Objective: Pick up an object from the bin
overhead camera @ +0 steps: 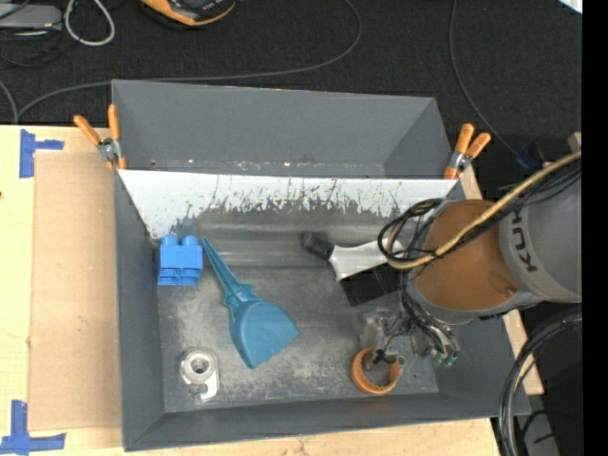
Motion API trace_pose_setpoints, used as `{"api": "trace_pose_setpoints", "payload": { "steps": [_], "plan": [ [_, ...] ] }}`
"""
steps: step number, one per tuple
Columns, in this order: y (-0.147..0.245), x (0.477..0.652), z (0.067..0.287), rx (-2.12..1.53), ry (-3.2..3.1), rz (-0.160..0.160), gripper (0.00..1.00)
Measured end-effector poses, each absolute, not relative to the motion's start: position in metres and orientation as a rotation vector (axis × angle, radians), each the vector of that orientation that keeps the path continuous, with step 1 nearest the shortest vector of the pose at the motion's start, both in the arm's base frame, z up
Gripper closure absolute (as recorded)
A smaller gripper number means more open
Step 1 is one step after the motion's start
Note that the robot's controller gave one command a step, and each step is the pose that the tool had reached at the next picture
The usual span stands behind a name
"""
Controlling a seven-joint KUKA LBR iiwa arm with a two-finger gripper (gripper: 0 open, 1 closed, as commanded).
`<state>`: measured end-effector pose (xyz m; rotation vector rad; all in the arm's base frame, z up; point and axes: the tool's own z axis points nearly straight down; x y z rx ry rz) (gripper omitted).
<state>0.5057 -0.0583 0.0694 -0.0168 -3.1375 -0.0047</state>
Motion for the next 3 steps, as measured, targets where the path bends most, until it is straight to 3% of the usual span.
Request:
{"api": "trace_pose_setpoints", "payload": {
  "steps": [1, 2, 3],
  "plan": [
    [-0.062, 0.501, 0.07, -0.034, -3.137, -0.006, 1.0],
    [-0.046, 0.513, 0.07, -0.006, -3.138, -0.007, 1.0],
    [-0.06, 0.501, 0.07, -0.046, -3.133, -0.005, 1.0]
  ]
}}
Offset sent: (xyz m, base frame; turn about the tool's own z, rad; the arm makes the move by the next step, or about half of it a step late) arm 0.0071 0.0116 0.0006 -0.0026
